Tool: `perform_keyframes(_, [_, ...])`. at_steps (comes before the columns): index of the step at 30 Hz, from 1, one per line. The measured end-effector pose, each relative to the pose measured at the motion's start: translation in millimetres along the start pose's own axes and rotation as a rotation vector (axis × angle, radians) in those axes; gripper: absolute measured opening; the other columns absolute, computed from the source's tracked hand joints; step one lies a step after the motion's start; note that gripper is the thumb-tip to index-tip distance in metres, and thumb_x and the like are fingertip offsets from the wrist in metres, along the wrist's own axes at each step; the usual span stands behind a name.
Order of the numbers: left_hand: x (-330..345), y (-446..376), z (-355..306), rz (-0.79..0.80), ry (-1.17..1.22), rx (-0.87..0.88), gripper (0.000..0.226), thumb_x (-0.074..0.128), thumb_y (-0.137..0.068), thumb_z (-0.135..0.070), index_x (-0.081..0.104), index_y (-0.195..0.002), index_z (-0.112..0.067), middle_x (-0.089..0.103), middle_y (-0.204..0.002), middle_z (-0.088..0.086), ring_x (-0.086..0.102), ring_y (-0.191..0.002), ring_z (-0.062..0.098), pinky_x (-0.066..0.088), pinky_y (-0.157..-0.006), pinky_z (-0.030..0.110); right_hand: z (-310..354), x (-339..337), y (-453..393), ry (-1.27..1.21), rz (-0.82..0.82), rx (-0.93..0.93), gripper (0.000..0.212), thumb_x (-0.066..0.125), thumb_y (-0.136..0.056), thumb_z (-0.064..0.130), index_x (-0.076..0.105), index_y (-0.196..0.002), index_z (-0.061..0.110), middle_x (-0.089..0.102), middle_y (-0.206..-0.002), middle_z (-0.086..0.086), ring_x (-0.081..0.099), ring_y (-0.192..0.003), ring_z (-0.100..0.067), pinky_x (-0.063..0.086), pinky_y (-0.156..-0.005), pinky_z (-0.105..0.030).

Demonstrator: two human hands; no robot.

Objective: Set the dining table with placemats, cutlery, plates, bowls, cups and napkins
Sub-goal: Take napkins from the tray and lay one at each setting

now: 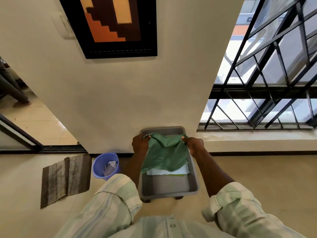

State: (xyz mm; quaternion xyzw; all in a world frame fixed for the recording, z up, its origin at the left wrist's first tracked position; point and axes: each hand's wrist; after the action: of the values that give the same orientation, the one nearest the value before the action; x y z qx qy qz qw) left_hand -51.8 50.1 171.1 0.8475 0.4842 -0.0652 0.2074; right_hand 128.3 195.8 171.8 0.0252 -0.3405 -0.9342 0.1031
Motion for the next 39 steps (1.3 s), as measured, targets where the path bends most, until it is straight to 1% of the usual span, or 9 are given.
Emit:
perform_keyframes(3, [22.3, -14.5, 37.8, 0.039, -0.004, -0.056, 0.030, 0.063, -0.072, -0.030, 0.074, -0.094, -0.013, 0.071, -0.098, 0.017, 0.067, -0.093, 0.036, 0.055, -0.083, 0.049, -16.9, -1.1, 7.7, 0.037, 0.054, 0.002, 0.042, 0.067, -0.083, -0.001, 0.055, -0.123, -0.008, 0.062, -0.106, -0.016, 0.063, -0.078, -0.017, 0.055, -0.072, -0.025])
perform_keyframes(6, [29.7, 22.0, 26.9, 0.072, 0.003, -0.101, 0.019, 0.058, -0.084, -0.022, 0.067, -0.099, -0.015, 0.068, -0.102, 0.010, 0.064, -0.094, 0.032, 0.054, -0.087, 0.043, -30.9, 1.9, 17.5, 0.110, 0.006, -0.065, 0.033, 0.058, -0.090, -0.001, 0.059, -0.122, -0.007, 0.062, -0.106, -0.013, 0.057, -0.070, -0.010, 0.050, -0.061, -0.019])
perform_keyframes(9, [35.5, 46.9, 16.0, 0.076, 0.008, -0.102, 0.014, 0.061, -0.089, -0.016, 0.069, -0.100, -0.011, 0.068, -0.098, 0.006, 0.064, -0.090, 0.026, 0.054, -0.083, 0.035, -40.3, 10.7, 27.5, 0.283, -0.134, -0.209, 0.015, 0.067, -0.087, 0.009, 0.073, -0.101, 0.009, 0.071, -0.099, -0.009, 0.063, -0.080, -0.019, 0.052, -0.070, -0.029])
perform_keyframes(14, [54.8, 49.5, 39.8, 0.107, 0.015, -0.089, 0.008, 0.064, -0.086, -0.021, 0.069, -0.080, -0.022, 0.071, -0.091, 0.008, 0.068, -0.082, 0.029, 0.060, -0.071, 0.047, -50.3, 13.2, 37.2, 0.349, -0.162, -0.316, 0.008, 0.070, -0.087, 0.016, 0.068, -0.079, 0.015, 0.069, -0.083, -0.007, 0.065, -0.078, -0.023, 0.057, -0.074, -0.039])
perform_keyframes(19, [34.9, 57.6, 32.0, -0.266, -0.026, -0.114, 0.023, 0.051, -0.095, -0.011, 0.068, -0.102, 0.003, 0.066, -0.108, 0.025, 0.060, -0.101, 0.039, 0.044, -0.085, 0.037, -46.3, -3.8, 33.9, 0.218, -0.378, -0.294, 0.015, 0.050, -0.095, 0.013, 0.062, -0.091, 0.006, 0.065, -0.090, -0.012, 0.059, -0.079, -0.025, 0.050, -0.071, -0.041])
perform_keyframes(23, [14.8, 56.1, 29.1, -0.371, -0.002, -0.133, 0.026, 0.050, -0.095, -0.010, 0.067, -0.107, 0.006, 0.066, -0.112, 0.024, 0.059, -0.107, 0.038, 0.042, -0.087, 0.034, -54.7, -19.9, 33.9, 0.203, -0.466, -0.323, 0.013, 0.053, -0.098, 0.017, 0.063, -0.096, 0.008, 0.062, -0.089, -0.006, 0.058, -0.082, -0.022, 0.047, -0.071, -0.035])
perform_keyframes(31, [28.2, 54.9, 62.2, -0.062, 0.015, -0.390, 0.037, 0.048, -0.094, -0.029, 0.065, -0.113, -0.002, 0.065, -0.117, 0.019, 0.062, -0.107, 0.034, 0.051, -0.092, 0.037, -77.8, -12.2, 34.1, 0.310, -0.378, -0.163, 0.014, 0.058, -0.092, 0.004, 0.070, -0.096, 0.006, 0.069, -0.093, -0.011, 0.065, -0.085, -0.026, 0.056, -0.081, -0.039])
perform_keyframes(35, [38.7, 70.8, 59.9, 0.037, 0.103, -0.396, 0.011, 0.056, -0.090, -0.013, 0.066, -0.091, -0.008, 0.069, -0.088, 0.008, 0.065, -0.077, 0.023, 0.059, -0.076, 0.038, -83.5, -2.2, 40.2, 0.274, -0.224, -0.094, 0.015, 0.056, -0.092, 0.005, 0.060, -0.081, 0.015, 0.062, -0.084, -0.004, 0.059, -0.074, -0.017, 0.054, -0.073, -0.033])
perform_keyframes(39, [51.1, 79.2, 55.2, 0.099, 0.141, -0.368, 0.018, 0.069, -0.084, -0.003, 0.060, -0.070, -0.009, 0.068, -0.078, 0.013, 0.068, -0.066, 0.029, 0.061, -0.067, 0.043, -93.2, 10.0, 48.4, 0.279, -0.107, -0.134, 0.024, 0.069, -0.082, 0.004, 0.061, -0.064, 0.017, 0.061, -0.069, -0.001, 0.058, -0.069, -0.017, 0.050, -0.067, -0.030])
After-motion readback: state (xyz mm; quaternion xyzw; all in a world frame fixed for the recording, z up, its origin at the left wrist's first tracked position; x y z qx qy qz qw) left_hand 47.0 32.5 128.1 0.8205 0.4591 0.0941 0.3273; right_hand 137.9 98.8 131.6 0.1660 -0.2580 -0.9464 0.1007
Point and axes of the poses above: each hand's wrist, its own y-axis away from the middle knuckle, its own x-axis out of the palm, z = x × y
